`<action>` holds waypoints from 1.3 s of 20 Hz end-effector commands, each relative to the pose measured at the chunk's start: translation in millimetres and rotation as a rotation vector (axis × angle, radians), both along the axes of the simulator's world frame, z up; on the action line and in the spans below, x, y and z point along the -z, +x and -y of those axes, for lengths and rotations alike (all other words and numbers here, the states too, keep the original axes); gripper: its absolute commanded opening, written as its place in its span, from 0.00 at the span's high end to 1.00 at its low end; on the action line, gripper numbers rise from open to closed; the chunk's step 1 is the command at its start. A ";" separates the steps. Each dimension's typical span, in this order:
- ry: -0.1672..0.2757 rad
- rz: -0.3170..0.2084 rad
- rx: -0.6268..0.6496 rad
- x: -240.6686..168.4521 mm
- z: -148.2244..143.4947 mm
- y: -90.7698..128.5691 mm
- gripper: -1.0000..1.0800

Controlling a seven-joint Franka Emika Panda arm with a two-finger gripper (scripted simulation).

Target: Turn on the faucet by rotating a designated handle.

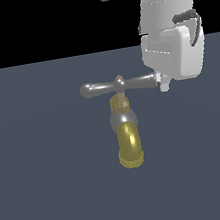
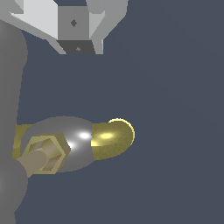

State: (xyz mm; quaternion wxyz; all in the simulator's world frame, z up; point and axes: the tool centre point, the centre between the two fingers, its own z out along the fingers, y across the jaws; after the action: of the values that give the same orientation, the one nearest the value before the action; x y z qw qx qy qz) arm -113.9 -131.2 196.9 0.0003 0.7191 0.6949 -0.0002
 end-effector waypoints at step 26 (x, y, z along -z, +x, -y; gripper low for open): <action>0.001 0.000 -0.001 0.0 8.2 49.7 1.00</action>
State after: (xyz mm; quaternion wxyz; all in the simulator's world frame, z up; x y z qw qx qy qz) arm -71.7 -138.3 195.9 -0.0044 0.7194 0.6946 -0.0007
